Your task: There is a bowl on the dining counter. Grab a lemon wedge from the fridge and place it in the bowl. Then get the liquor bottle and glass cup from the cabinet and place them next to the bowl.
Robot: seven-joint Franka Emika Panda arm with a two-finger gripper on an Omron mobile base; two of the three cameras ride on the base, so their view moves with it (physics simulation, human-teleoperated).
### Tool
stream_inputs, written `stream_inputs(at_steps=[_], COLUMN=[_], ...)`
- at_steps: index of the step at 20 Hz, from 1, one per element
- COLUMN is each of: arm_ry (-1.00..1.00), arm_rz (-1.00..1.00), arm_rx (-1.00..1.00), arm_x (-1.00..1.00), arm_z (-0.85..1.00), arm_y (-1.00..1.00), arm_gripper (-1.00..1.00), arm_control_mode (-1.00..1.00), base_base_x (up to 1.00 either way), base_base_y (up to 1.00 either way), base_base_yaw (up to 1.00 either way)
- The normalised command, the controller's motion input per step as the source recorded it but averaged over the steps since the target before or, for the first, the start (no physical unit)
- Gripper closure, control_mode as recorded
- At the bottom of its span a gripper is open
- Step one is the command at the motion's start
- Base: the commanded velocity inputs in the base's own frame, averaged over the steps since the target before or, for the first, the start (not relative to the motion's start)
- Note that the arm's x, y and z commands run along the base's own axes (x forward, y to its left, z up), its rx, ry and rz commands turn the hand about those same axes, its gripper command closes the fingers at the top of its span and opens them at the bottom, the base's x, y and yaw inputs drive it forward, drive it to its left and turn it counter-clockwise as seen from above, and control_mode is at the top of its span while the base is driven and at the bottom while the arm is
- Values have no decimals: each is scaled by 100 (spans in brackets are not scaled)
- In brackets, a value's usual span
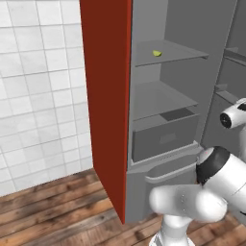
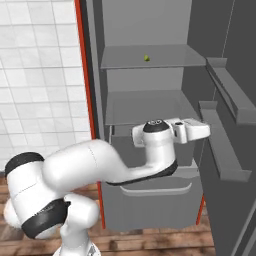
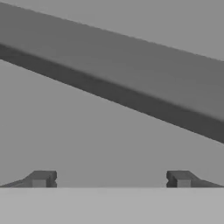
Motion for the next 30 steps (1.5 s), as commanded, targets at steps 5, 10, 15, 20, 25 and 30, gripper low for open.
stream_inputs(at_steps=[5, 10, 15, 20, 25, 30], arm_ry=[-19, 0, 12, 21, 31, 43], arm_rz=[1, 14, 26, 27, 26, 23], arm_rx=[-23, -5, 2, 14, 22, 36], arm_x=[-74, -44, -15, -4, 0, -8], arm_z=[74, 59, 90, 100, 100, 70], arm_y=[60, 100, 100, 100, 99, 76], arm_gripper=[-100, -100, -100, -100, -100, -100], arm_control_mode=[-100, -100, -100, -100, -100, -100], base_base_x=[0, 0, 0, 0, 0, 0], base_base_y=[0, 0, 0, 0, 0, 0], base_base_yaw=[0, 0, 0, 0, 0, 0])
